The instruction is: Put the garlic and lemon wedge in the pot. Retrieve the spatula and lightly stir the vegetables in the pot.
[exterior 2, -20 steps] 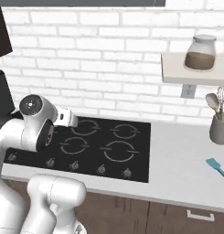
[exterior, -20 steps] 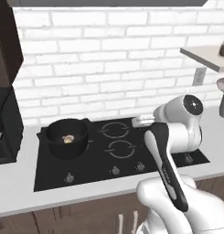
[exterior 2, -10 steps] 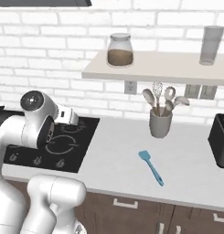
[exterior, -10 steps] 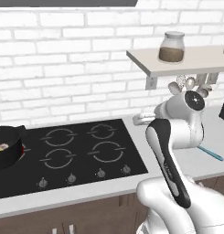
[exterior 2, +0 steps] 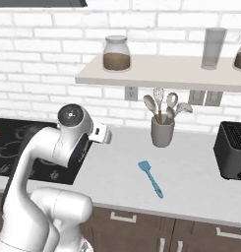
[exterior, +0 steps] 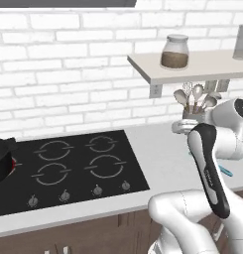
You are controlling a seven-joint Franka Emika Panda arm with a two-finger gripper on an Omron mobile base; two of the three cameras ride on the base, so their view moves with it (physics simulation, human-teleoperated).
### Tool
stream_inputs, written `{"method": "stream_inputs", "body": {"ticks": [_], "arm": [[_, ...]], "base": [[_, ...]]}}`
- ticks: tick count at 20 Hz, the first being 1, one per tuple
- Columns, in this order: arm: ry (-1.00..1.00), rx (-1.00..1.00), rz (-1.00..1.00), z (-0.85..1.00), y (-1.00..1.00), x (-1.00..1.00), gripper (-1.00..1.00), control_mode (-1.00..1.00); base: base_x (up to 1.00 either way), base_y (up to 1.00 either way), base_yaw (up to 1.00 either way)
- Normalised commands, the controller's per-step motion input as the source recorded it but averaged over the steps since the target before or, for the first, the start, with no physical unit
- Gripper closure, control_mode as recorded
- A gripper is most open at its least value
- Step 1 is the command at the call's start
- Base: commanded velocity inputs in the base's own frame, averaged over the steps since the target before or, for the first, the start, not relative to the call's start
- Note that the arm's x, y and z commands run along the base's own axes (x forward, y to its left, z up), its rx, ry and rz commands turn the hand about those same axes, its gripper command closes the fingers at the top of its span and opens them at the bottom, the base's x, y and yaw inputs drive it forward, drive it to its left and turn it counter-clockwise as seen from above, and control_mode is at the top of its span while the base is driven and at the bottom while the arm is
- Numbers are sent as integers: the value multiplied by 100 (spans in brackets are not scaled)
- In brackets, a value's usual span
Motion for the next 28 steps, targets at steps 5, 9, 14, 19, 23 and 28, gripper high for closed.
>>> {"method": "stream_inputs", "body": {"ticks": [5, 9, 14, 19, 23, 28], "arm": [[24, 44, -71, 0, -11, -13, -100, -100], [23, 46, -74, 0, -9, -15, -100, -100], [21, 50, -65, 0, -50, -2, -100, -100], [5, 52, -60, -20, -73, 0, -100, -100], [1, 38, -64, -42, -55, 2, -100, -100], [6, 19, -68, -49, -25, 22, -100, -100]], "base": [[0, 0, 0], [0, 0, 0], [0, 0, 0], [0, 0, 0], [0, 0, 0], [0, 0, 0]]}}
